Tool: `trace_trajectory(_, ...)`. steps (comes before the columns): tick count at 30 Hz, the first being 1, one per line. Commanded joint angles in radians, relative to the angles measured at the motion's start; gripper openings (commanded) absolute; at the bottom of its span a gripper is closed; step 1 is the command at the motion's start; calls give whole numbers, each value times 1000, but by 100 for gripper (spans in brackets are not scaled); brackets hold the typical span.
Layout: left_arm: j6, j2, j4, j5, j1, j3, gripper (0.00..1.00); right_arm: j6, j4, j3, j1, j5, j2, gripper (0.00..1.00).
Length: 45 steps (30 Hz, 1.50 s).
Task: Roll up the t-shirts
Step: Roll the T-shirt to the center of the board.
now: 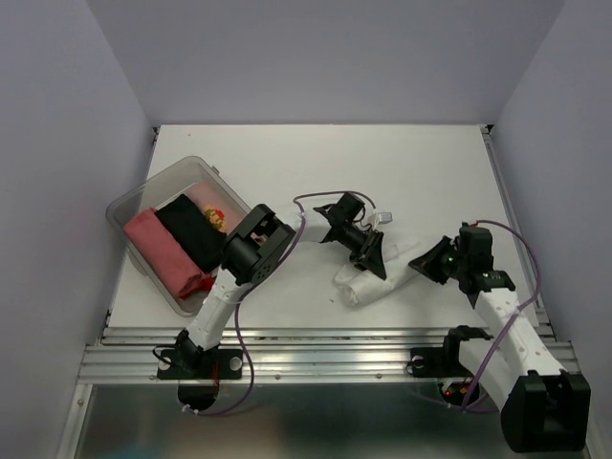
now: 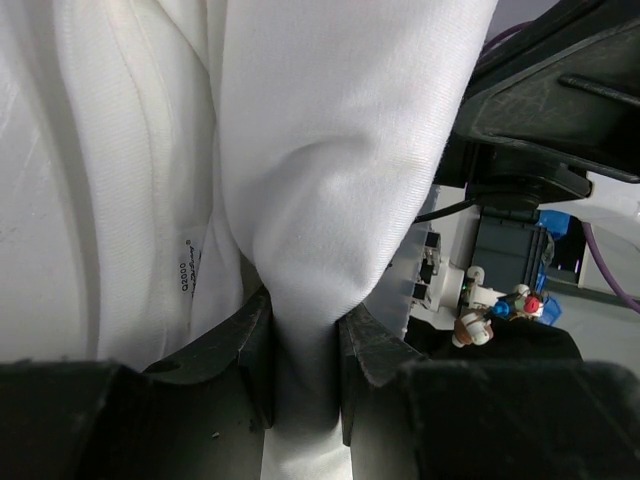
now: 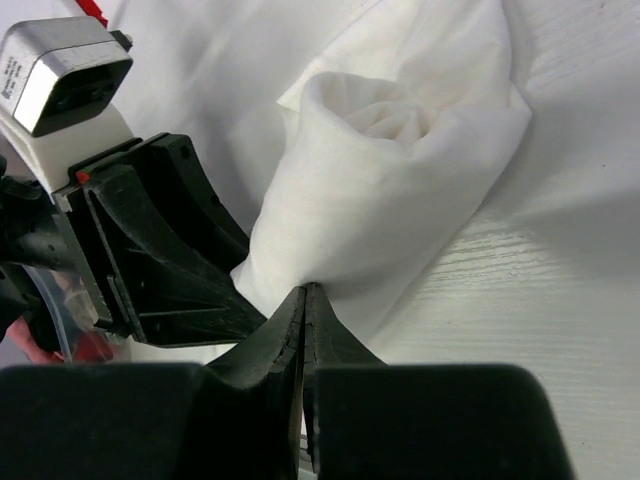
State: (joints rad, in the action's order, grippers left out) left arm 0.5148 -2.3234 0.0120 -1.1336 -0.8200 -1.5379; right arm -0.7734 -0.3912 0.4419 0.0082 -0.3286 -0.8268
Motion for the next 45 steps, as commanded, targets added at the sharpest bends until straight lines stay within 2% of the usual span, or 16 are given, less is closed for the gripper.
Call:
trace_trajectory(1,-29,-24,-32,17,2,-4,6,-12,63,-6,6,13,-26,3)
trace_trajectory(11,-24,-31,-32,8,5,-25,7,-38,184,4,45,48,-147,3)
trace_trajectory(13,-22,-28,-32,12,7,-28,12,-44,205,0,45,60,-169,2)
trace_trajectory(14,-27,-22,-33,15,7,-30,19,-47,209,0,45,63,-175,2)
trace_trajectory(18,-44,-5,-56,37,13,-33,38,-49,224,6,45,77,-196,2)
trace_trajectory(21,-85,12,-115,67,16,-60,48,-44,229,15,45,95,-222,2)
trace_trajectory(24,-156,30,-214,135,18,-97,52,-37,224,27,55,114,-256,2)
trace_trajectory(32,-260,107,-345,241,32,-123,57,-12,212,63,55,149,-327,1)
trace_trajectory(42,-299,219,-409,363,50,-125,65,-17,216,95,64,168,-377,1)
trace_trajectory(45,-299,266,-415,443,56,-120,66,-15,224,101,73,174,-399,1)
